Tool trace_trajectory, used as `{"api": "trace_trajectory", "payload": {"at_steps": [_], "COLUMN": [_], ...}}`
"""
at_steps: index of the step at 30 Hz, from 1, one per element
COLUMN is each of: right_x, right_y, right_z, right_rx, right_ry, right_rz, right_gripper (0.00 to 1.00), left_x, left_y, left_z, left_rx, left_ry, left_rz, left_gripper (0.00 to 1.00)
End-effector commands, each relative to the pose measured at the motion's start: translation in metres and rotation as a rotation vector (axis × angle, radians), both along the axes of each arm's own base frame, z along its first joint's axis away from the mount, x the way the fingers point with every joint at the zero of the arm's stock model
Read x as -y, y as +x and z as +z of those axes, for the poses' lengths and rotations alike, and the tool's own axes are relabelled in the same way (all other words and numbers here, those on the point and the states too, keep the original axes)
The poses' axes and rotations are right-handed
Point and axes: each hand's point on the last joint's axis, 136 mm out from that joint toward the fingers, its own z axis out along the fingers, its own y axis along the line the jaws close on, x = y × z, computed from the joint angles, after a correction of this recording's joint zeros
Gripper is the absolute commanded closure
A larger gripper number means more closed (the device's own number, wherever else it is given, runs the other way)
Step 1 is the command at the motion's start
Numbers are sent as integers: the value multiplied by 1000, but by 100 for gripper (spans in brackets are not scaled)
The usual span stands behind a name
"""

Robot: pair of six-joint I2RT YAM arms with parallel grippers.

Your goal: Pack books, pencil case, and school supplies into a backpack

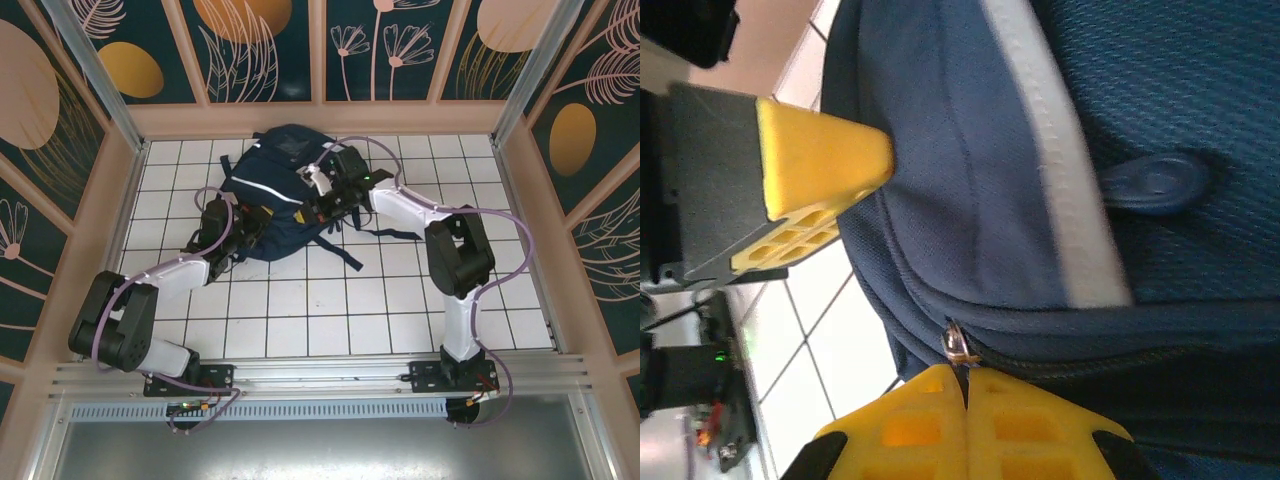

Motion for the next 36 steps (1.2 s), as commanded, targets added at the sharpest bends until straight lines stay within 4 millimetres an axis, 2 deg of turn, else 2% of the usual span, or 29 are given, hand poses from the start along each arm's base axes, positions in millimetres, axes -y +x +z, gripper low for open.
{"api": "trace_trajectory", "payload": {"at_steps": [1, 4, 7, 9, 12, 13, 14, 17, 23, 28, 33, 36], "right_x": [48, 39, 47, 47, 34, 29, 20, 4, -19, -32, -35, -40], "right_y": [22, 20, 33, 37, 32, 29, 21, 6, -20, -32, -20, -16], "right_z": [-18, -19, -34, -35, -27, -24, -21, -17, -10, -12, -29, -32], "right_rx": [-105, -67, -10, 3, 58, 95, 129, 189, 227, 232, 255, 265], "right_ry": [-46, -55, -158, -161, -151, -158, -162, -155, -109, -84, -124, -106], "right_rz": [-159, -171, -244, -253, -222, -207, -181, -142, -104, -98, -157, -163], "right_gripper": [100, 100, 100, 100, 100, 98, 90, 74, 60, 53, 51, 53], "left_x": [-37, -34, -34, -34, -34, -34, -34, -33, -32, -31, -30, -30], "left_y": [7, 8, 7, 7, 6, 5, 5, 4, 4, 3, 2, 1], "left_z": [-3, -3, -2, 1, 2, 2, 2, 2, 4, 5, 9, 10], "left_rx": [27, 31, 34, 39, 41, 42, 42, 41, 45, 46, 53, 56], "left_ry": [86, 65, 64, 67, 70, 67, 65, 58, 51, 44, 34, 26], "left_rz": [120, 112, 110, 107, 105, 105, 106, 103, 97, 95, 90, 93], "left_gripper": [100, 100, 100, 100, 100, 100, 100, 100, 100, 100, 100, 100]}}
